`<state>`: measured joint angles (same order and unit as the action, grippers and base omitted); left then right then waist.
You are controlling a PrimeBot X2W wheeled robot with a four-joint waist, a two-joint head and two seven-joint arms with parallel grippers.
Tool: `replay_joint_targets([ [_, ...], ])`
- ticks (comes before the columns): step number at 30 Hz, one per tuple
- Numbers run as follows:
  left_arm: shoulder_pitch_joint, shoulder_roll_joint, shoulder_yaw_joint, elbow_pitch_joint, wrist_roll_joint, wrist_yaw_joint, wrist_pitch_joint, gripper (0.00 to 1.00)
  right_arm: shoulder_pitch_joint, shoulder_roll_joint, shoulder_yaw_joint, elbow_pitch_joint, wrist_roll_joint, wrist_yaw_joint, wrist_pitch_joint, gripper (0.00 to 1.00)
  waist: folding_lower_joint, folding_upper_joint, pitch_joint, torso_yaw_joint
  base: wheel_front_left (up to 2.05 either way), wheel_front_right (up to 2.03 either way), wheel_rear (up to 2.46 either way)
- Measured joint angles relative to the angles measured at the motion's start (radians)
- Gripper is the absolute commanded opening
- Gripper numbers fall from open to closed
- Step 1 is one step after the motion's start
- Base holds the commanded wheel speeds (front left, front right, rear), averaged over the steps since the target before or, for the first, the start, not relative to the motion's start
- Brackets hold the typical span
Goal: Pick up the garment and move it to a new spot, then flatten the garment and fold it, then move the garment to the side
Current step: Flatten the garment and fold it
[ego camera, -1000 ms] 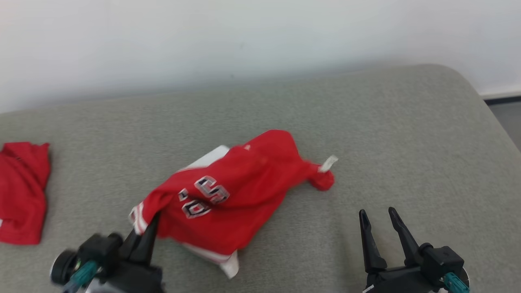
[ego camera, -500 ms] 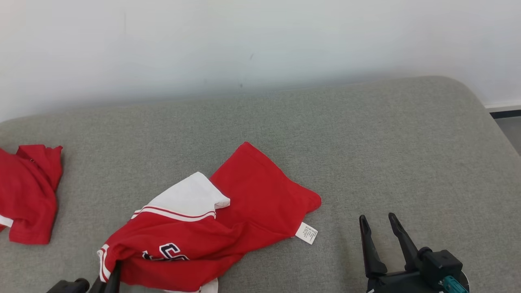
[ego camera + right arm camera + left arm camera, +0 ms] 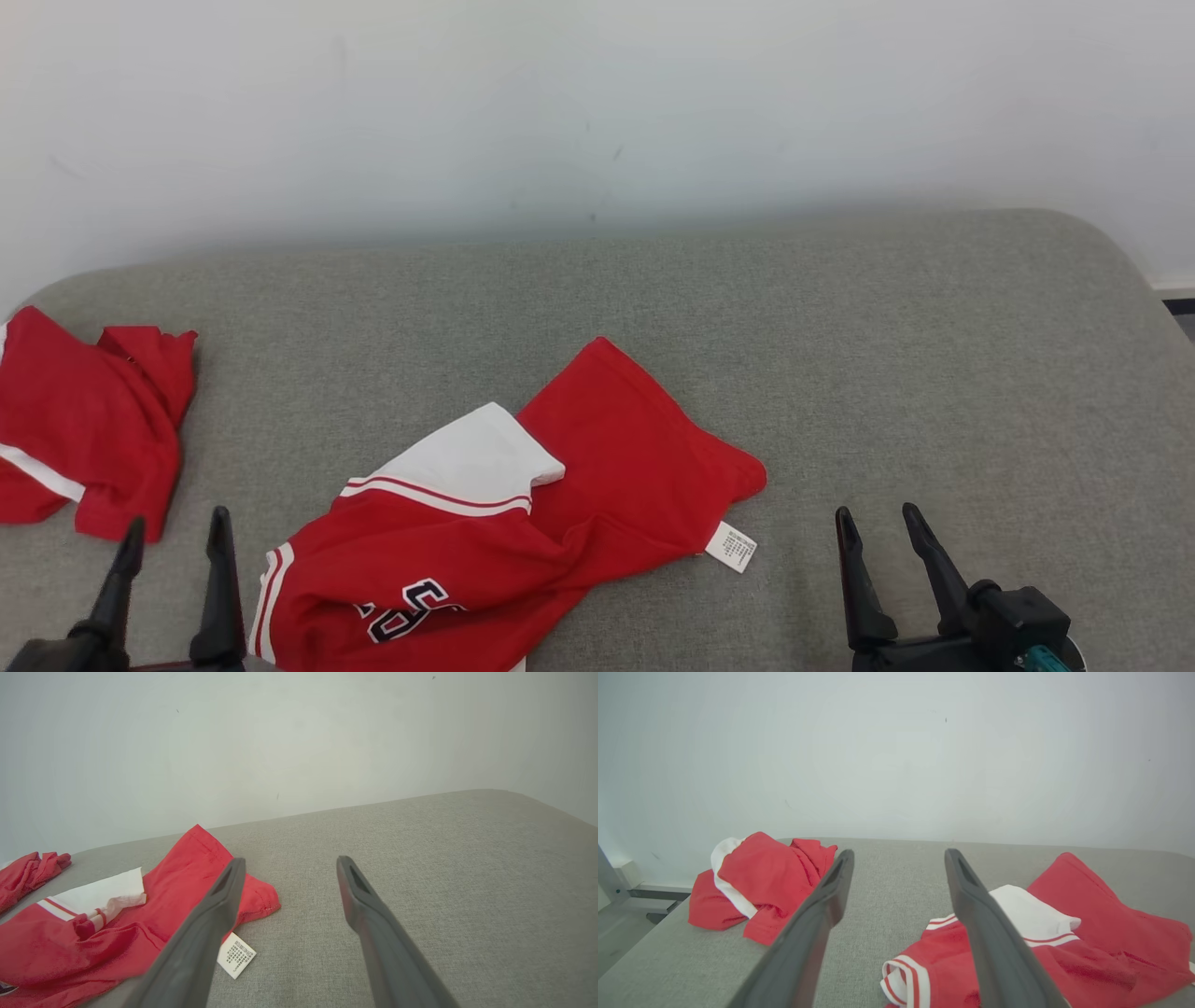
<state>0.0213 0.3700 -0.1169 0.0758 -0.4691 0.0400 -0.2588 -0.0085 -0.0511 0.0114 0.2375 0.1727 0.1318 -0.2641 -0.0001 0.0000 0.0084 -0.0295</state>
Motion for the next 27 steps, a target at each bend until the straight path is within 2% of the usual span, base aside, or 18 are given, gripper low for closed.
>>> replay_joint_targets([
  [3,0.01,-0.014,0.044,-0.052,0.015,0.022,-0.001,1.0,0.001,0.001,0.001,0.0,0.0,0.0,0.0,1.0,0.0,0.0,-0.003,0.013,0.0,0.0,0.0],
  [8,0.033,-0.061,0.103,-0.108,0.077,0.02,-0.004,1.0,0.001,0.0,0.002,0.002,0.0,0.0,0.0,1.0,0.0,-0.0001,-0.003,0.02,0.0,0.0,0.0],
  [14,0.06,-0.133,0.133,-0.09,0.163,-0.009,-0.004,1.0,0.0,0.0,-0.001,0.016,-0.006,0.0,0.0,1.0,0.0001,0.0,0.0,0.021,0.0,0.0,0.0],
  [20,0.062,-0.198,0.168,-0.07,0.204,-0.051,-0.004,1.0,-0.012,0.0,0.0,0.03,-0.019,0.0,0.0,1.0,0.0001,0.0,0.001,0.034,0.0,0.0,0.0],
  [25,0.056,-0.23,0.19,-0.061,0.241,-0.085,-0.004,1.0,-0.082,0.0,0.012,0.066,-0.071,0.0,0.0,1.0,0.0002,0.0,0.002,0.059,0.0,0.0,0.0],
  [27,0.045,-0.244,0.198,-0.051,0.256,-0.102,-0.004,1.0,-0.142,0.0,0.013,0.128,-0.103,0.0,0.0,1.0,0.0002,0.0,0.004,0.079,0.0,0.0,0.0],
])
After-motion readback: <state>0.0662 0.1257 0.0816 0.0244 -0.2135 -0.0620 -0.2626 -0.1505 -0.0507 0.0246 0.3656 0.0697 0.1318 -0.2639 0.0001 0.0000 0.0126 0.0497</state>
